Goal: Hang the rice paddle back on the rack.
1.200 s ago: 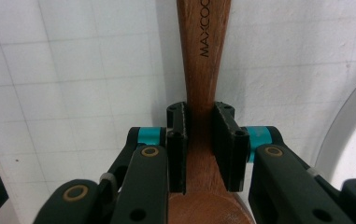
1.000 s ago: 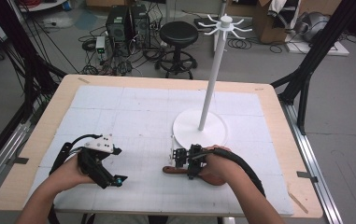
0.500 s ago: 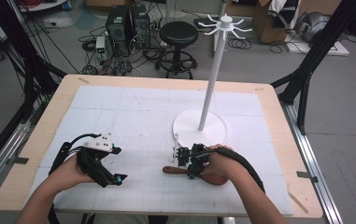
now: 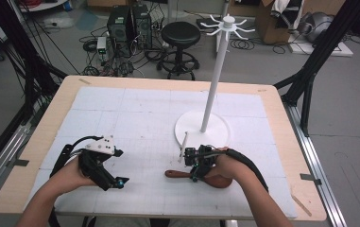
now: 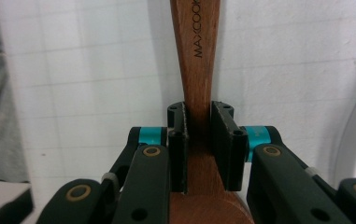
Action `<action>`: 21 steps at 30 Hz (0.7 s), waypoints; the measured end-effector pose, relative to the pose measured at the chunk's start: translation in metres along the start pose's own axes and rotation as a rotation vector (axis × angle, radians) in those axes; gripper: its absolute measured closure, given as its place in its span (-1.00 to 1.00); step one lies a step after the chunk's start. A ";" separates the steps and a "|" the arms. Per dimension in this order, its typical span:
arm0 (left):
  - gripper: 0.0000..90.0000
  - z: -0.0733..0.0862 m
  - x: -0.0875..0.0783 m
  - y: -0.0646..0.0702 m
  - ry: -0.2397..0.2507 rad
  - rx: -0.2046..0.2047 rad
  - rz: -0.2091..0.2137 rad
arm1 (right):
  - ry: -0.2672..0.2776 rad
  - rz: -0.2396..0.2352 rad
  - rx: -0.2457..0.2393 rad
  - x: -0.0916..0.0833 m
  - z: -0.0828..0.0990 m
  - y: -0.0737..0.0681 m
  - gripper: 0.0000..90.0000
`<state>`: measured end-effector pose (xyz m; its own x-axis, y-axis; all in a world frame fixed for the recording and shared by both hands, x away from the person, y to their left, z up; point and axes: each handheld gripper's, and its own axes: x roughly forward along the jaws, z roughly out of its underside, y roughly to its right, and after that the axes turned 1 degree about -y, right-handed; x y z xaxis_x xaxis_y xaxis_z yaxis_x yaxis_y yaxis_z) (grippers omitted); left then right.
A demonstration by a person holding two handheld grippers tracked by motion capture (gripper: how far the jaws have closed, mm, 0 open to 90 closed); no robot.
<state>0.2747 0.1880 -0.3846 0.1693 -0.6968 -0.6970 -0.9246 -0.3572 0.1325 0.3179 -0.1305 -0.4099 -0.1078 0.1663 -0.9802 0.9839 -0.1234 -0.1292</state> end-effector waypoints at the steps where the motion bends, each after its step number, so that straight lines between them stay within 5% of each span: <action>1: -0.94 0.000 0.000 0.000 0.001 0.000 -0.001 | 0.020 0.001 0.000 -0.001 0.002 0.001 0.71; 9: -0.94 0.000 0.001 0.000 -0.006 0.005 -0.003 | 0.106 -0.030 0.022 -0.012 0.016 -0.001 0.71; 21: -0.94 0.000 0.000 0.000 -0.008 0.005 -0.006 | 0.238 -0.006 0.004 -0.034 0.030 -0.003 0.72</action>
<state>0.2747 0.1876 -0.3846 0.1724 -0.6898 -0.7032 -0.9252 -0.3583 0.1246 0.3143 -0.1651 -0.3808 -0.0768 0.3931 -0.9163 0.9828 -0.1250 -0.1360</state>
